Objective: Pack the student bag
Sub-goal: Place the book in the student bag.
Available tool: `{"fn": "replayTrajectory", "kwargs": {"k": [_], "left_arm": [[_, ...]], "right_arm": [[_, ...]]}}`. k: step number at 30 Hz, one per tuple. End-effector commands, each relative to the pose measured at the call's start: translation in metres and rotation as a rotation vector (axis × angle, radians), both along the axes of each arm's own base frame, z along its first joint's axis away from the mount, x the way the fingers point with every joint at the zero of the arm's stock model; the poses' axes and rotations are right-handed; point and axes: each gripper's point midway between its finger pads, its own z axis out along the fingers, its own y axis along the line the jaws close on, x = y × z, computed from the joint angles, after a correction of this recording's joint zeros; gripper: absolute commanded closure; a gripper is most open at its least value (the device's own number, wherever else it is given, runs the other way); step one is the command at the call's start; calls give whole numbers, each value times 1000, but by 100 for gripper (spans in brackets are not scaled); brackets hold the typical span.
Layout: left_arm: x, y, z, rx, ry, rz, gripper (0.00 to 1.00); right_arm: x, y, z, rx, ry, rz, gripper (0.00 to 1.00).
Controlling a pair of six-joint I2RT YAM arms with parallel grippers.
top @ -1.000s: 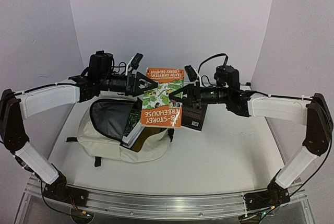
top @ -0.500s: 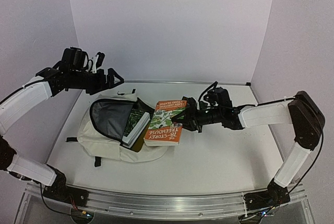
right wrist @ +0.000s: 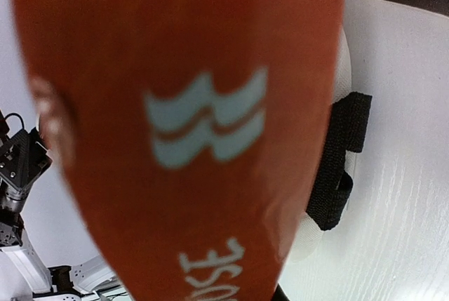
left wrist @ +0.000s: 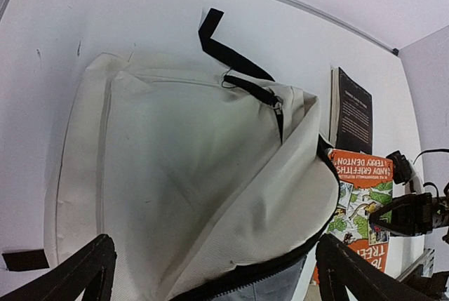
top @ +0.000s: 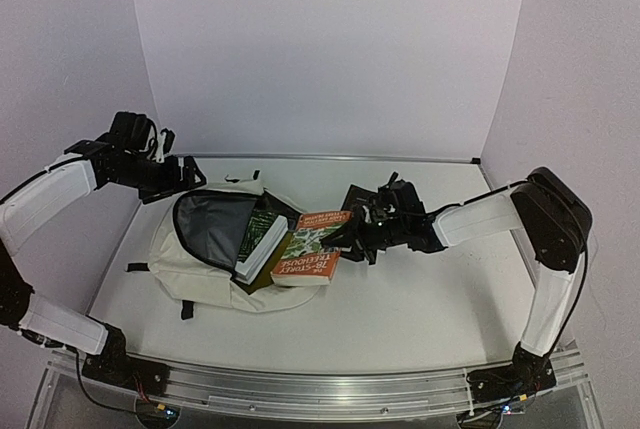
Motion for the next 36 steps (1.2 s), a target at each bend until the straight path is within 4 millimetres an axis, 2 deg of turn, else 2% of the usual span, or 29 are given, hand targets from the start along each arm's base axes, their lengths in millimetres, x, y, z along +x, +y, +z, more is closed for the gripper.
{"fn": "replayTrajectory", "kwargs": {"k": [1, 5, 10, 20, 22, 25, 28, 32, 36], "left_arm": [[-1, 4, -18, 1, 38, -14, 0], [-5, -7, -28, -56, 66, -57, 5], [-9, -30, -24, -197, 60, -138, 13], [-14, -37, -33, -241, 98, -155, 17], [-16, -39, -32, -252, 98, -166, 31], [-17, -41, -30, -265, 97, -178, 58], [-17, -42, -28, -274, 93, -186, 81], [-19, -45, -21, -292, 78, -200, 98], [-20, -48, -16, -313, 65, -215, 100]], "right_arm": [[25, 14, 19, 52, -52, -59, 100], [36, 19, 21, 53, -67, -83, 100], [47, 26, 22, 47, -98, -85, 100], [31, 41, 7, -37, -117, -26, 100], [27, 52, 12, -26, -137, 4, 100], [19, 69, 18, -7, -151, 52, 100], [15, 78, 11, -2, -135, 78, 100], [14, 90, 5, 5, -125, 102, 100], [16, 100, 1, 1, -133, 100, 100]]}}
